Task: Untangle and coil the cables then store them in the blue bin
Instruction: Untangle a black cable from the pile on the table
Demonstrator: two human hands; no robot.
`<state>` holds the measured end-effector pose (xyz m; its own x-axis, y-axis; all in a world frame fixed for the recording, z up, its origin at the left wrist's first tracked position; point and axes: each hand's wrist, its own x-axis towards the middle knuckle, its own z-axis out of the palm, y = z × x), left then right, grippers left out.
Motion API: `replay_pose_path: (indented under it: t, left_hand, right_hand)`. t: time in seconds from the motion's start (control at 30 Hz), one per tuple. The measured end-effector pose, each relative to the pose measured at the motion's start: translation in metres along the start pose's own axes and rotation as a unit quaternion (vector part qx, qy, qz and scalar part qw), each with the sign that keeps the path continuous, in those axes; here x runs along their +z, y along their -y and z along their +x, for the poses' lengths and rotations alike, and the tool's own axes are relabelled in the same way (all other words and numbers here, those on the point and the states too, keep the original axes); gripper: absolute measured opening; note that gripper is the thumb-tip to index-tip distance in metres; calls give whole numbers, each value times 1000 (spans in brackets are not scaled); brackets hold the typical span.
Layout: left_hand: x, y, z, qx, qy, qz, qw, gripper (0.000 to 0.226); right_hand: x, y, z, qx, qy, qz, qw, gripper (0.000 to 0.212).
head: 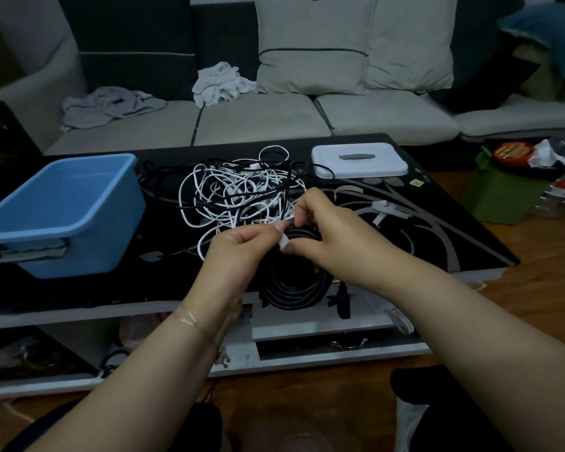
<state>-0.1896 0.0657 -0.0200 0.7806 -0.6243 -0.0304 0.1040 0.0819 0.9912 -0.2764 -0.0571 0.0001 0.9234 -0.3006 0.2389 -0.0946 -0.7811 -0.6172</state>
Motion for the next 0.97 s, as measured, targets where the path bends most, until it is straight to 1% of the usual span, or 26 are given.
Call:
replay_pose_path:
  t: [0.1, 0.13, 0.2, 0.27, 0.37, 0.43, 0.47, 0.5, 0.57, 0.6, 0.63, 0.67, 0.7, 0.73, 0.77, 0.8, 0.87, 0.9, 0.93, 0.97]
  left_hand:
    - [-2, 6, 3, 50, -6, 67, 997, 25]
    - [-4, 7, 3, 68, -5, 93, 993, 28]
    - [-5, 7, 3, 101, 4, 143, 985, 31]
    - [-6, 6, 3, 121, 10, 180, 976, 32]
    - [-9, 5, 4, 133, 4, 224, 965, 37]
    - [-10, 9, 5, 173, 3, 271, 947, 32]
    - [-11, 12, 5, 215, -5, 315, 924, 29]
    - [-12, 16, 5, 266, -18, 368, 891, 27]
    - [-12, 21, 5, 357, -52, 481, 799, 28]
    - [-11, 22, 5, 385, -69, 522, 758, 29]
    - [-10, 22, 5, 401, -81, 547, 730, 30]
    - [-9, 24, 5, 411, -87, 561, 713, 32]
    - [-9, 24, 5, 414, -88, 563, 710, 33]
    - [-9, 25, 6, 411, -85, 553, 720, 33]
    - [-9, 25, 5, 398, -75, 534, 742, 32]
    - [-10, 24, 4, 371, -60, 503, 778, 30]
    - [-9, 21, 1, 285, -30, 417, 863, 20]
    - [-10, 20, 0, 248, -23, 379, 891, 17]
    - [-11, 19, 1, 223, -18, 354, 908, 16]
    - [-12, 18, 1, 209, -11, 344, 915, 16]
  right_hand:
    - [4, -1, 2, 13, 15, 15, 1000, 33]
    - [6, -2, 3, 26, 29, 35, 999, 33]
    - [9, -4, 5, 53, 59, 122, 989, 30]
    - [12, -5, 6, 70, 74, 194, 976, 24]
    - [17, -5, 7, 95, 71, 246, 962, 18]
    - [20, -3, 8, 116, 52, 264, 956, 12]
    - [22, -2, 9, 130, 35, 274, 952, 10]
    - [23, -1, 10, 144, 13, 275, 951, 9]
    - [26, 0, 13, 162, -27, 254, 953, 6]
    - [28, -1, 14, 171, -40, 248, 953, 4]
    - [30, -2, 15, 183, -49, 247, 950, 3]
    - [32, -2, 16, 197, -54, 250, 946, 3]
    - [34, -2, 17, 210, -57, 255, 942, 3]
    - [34, -1, 17, 221, -58, 261, 938, 3]
    - [35, 0, 17, 230, -59, 268, 934, 3]
    - [34, 0, 17, 239, -58, 275, 930, 4]
    - [34, 1, 17, 256, -54, 289, 921, 5]
    - [34, 1, 17, 262, -52, 293, 918, 5]
    - [35, 1, 18, 266, -50, 294, 917, 4]
    - [36, 1, 18, 268, -49, 295, 916, 4]
